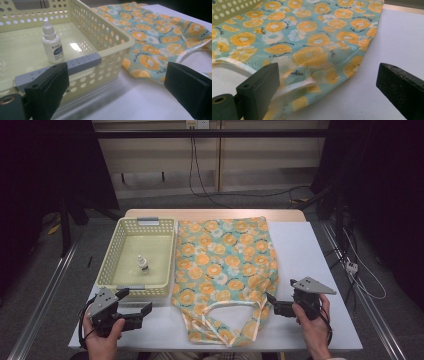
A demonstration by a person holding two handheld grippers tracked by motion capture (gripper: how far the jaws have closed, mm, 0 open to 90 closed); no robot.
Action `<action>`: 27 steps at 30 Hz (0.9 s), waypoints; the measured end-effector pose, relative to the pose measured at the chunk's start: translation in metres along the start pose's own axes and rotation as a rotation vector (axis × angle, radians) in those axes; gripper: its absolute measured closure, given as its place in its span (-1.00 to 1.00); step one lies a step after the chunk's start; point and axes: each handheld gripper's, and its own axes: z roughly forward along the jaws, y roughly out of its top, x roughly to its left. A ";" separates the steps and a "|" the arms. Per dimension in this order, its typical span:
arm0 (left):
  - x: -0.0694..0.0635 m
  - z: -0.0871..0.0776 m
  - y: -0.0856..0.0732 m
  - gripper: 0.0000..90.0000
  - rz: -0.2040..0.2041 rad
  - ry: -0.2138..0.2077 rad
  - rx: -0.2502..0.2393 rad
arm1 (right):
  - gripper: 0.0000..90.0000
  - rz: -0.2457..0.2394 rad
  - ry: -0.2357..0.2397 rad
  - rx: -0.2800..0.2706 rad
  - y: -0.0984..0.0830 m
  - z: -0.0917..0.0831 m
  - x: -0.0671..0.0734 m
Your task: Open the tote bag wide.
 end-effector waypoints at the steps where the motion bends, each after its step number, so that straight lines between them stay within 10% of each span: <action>1: 0.000 0.000 0.000 -0.87 0.002 0.000 0.000 | -0.89 -0.003 0.005 0.001 0.000 0.000 0.000; 17: -0.002 0.002 0.000 -0.87 0.002 -0.003 0.007 | -0.77 -0.035 0.048 0.005 0.012 0.000 0.009; 27: -0.002 0.004 0.000 -0.87 0.009 -0.014 0.014 | -0.67 -0.117 0.183 0.068 0.025 0.005 0.043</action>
